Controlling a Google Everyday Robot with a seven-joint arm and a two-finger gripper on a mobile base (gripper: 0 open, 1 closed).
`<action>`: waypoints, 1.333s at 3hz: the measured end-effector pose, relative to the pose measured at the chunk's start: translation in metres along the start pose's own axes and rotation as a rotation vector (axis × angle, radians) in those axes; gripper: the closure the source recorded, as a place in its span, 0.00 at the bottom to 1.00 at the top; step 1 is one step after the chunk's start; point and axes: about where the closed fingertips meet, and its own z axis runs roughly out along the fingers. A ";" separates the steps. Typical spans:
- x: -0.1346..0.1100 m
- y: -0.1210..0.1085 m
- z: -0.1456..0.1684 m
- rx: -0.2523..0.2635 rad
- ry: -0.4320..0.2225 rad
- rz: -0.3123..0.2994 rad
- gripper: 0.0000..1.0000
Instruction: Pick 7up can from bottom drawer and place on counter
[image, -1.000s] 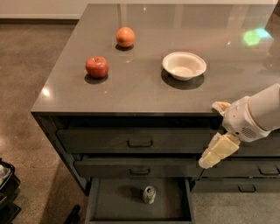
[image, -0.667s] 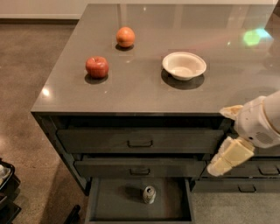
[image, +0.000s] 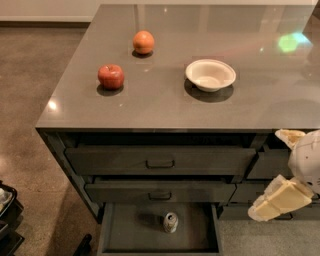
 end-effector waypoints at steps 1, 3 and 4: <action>0.006 0.004 0.069 -0.115 -0.073 0.000 0.00; 0.021 0.017 0.179 -0.288 -0.161 -0.033 0.00; 0.028 0.023 0.187 -0.292 -0.163 -0.024 0.00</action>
Offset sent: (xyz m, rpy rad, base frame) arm 0.0512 0.0588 -0.1932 0.3145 0.2157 0.2247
